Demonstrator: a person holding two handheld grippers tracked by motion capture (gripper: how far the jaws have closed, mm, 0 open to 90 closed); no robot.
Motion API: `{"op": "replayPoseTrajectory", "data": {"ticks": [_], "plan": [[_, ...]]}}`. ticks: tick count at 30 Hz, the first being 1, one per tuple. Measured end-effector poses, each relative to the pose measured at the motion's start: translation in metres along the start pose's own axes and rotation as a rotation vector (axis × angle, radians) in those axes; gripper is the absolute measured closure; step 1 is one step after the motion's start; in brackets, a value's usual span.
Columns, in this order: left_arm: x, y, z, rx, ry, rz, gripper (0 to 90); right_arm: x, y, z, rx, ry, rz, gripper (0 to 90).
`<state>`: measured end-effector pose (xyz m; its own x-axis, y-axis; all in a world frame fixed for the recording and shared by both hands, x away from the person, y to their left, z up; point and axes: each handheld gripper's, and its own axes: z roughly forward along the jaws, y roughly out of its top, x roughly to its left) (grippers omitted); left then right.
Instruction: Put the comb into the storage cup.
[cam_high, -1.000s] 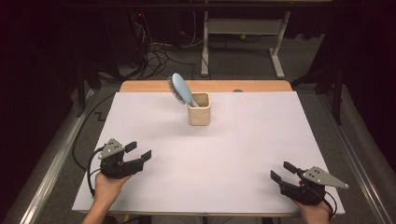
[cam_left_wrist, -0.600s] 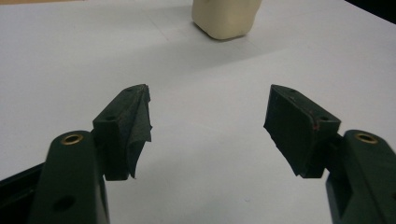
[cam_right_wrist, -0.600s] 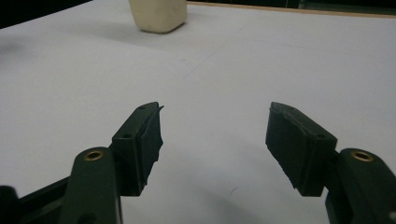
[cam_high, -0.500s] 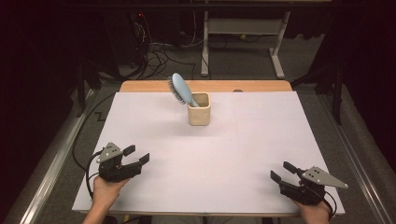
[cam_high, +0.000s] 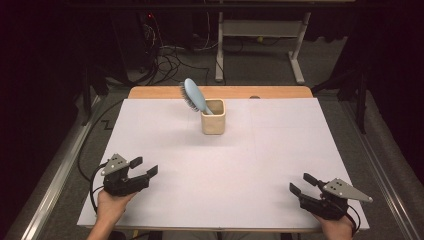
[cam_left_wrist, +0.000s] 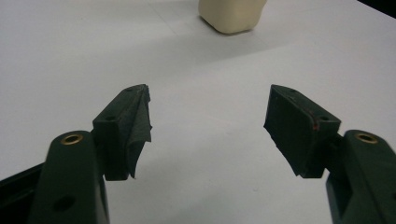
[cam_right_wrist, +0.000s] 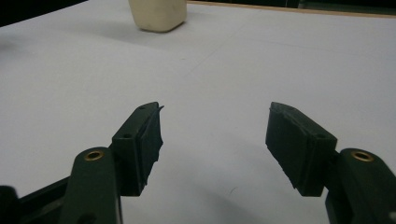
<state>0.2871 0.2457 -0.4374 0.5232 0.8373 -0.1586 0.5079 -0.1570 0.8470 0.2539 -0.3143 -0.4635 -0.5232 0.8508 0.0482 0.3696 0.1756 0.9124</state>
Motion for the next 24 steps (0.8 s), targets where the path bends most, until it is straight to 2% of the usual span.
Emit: {"op": "replayPoseTrajectory", "data": {"ticks": [24], "plan": [[0.012, -0.01, -0.001, 0.002, 0.034, -0.027, 32.5, 0.0, 0.0, 0.0, 0.0, -0.001, 0.001, 36.3]]}}
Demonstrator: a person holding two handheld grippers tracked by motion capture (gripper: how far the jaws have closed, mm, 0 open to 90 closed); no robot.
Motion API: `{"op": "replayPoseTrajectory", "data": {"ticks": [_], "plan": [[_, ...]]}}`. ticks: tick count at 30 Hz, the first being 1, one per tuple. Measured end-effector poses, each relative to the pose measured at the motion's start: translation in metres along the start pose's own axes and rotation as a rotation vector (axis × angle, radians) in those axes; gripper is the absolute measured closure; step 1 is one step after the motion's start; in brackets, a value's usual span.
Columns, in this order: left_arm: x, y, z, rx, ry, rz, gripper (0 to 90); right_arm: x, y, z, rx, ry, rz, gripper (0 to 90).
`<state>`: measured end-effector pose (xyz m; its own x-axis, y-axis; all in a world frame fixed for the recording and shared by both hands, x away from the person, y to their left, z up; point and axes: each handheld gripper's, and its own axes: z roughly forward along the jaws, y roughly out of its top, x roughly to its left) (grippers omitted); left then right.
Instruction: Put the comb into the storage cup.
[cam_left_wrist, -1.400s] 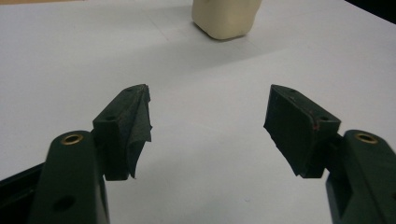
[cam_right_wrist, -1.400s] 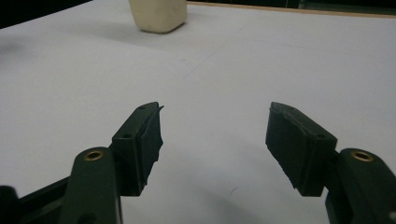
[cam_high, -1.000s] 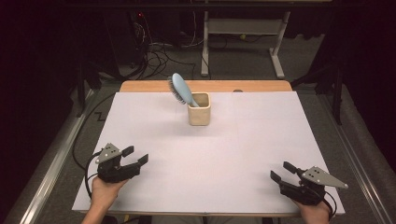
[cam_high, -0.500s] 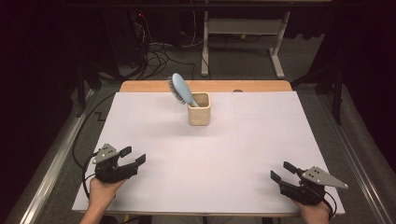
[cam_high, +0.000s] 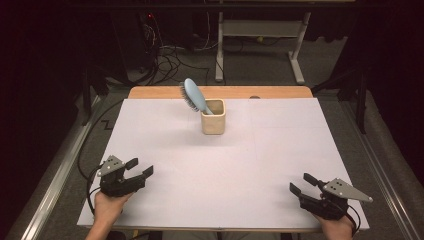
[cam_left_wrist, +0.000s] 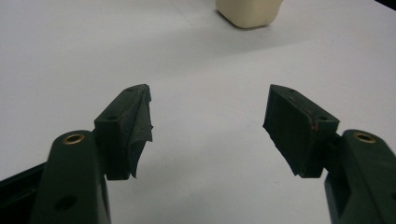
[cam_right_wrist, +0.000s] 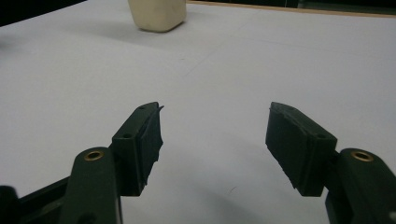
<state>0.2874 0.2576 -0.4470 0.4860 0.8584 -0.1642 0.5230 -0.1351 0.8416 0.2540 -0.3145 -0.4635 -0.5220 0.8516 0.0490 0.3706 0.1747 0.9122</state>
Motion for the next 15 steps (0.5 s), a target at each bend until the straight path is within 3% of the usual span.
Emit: {"op": "replayPoseTrajectory", "data": {"ticks": [15], "plan": [[0.0009, -0.008, 0.0035, 0.006, 0.012, -0.01, 33.0, -0.0002, 0.0, -0.0001, -0.001, 0.0, 0.0, 36.3]]}}
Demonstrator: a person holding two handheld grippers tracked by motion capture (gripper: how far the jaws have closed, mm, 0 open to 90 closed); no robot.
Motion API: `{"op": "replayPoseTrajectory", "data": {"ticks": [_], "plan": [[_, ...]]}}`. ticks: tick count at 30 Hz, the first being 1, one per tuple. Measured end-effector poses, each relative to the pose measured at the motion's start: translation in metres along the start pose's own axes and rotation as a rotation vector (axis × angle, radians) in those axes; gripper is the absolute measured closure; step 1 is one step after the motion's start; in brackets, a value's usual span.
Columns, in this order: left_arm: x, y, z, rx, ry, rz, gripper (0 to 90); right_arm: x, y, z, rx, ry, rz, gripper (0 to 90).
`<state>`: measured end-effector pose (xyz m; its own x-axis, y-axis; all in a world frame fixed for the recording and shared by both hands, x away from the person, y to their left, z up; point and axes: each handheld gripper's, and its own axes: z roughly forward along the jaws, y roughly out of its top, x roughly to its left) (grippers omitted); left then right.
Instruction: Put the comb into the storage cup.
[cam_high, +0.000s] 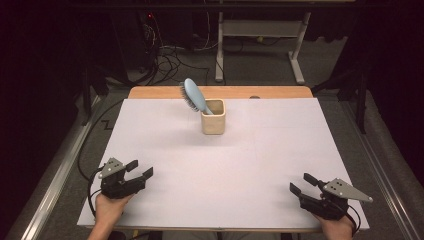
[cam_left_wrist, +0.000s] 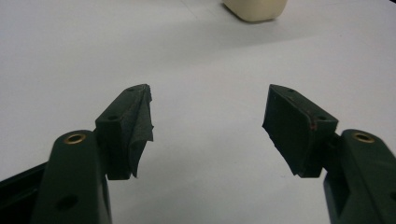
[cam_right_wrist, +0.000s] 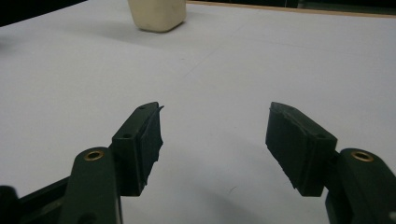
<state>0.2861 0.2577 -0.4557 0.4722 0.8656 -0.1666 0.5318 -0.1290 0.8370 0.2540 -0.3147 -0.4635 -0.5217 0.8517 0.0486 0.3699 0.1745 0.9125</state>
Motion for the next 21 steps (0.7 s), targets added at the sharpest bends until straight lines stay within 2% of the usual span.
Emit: {"op": "replayPoseTrajectory", "data": {"ticks": [10, 21], "plan": [[0.001, -0.006, 0.001, 0.001, -0.002, -0.016, 33.1, 0.0, 0.0, 0.0, 0.001, 0.002, 0.0, 36.3], [-0.002, -0.011, 0.002, 0.011, 0.001, -0.011, 33.1, 0.0, 0.0, 0.0, 0.002, 0.002, -0.001, 36.3]]}}
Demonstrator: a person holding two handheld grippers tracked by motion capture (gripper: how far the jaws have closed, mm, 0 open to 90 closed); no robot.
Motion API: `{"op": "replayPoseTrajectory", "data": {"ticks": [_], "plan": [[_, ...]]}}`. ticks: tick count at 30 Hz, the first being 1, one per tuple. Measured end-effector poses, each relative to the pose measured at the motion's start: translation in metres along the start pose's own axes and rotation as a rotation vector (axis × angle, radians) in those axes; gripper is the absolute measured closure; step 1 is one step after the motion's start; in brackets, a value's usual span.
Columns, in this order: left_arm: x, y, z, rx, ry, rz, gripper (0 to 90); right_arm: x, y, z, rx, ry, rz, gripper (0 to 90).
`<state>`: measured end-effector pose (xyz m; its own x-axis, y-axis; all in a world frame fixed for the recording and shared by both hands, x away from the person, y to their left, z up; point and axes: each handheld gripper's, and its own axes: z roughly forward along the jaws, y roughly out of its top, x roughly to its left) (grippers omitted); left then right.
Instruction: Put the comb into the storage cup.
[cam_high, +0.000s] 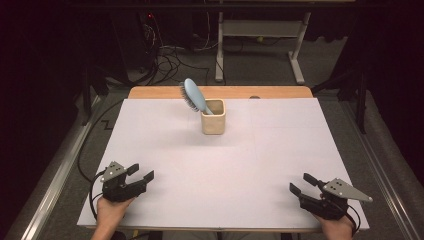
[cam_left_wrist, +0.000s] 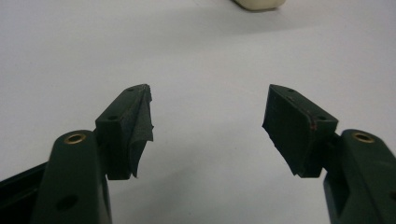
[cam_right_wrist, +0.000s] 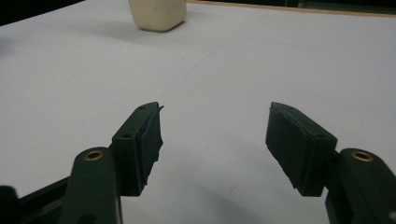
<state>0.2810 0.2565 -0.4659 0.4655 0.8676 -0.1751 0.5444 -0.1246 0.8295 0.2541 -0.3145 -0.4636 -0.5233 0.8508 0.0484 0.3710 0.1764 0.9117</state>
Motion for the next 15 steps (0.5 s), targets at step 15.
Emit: {"op": "replayPoseTrajectory", "data": {"ticks": [15], "plan": [[0.0002, -0.0068, -0.0014, -0.005, 0.008, -0.023, 32.9, 0.0003, -0.0001, -0.0001, 0.002, -0.001, 0.0, 36.3]]}}
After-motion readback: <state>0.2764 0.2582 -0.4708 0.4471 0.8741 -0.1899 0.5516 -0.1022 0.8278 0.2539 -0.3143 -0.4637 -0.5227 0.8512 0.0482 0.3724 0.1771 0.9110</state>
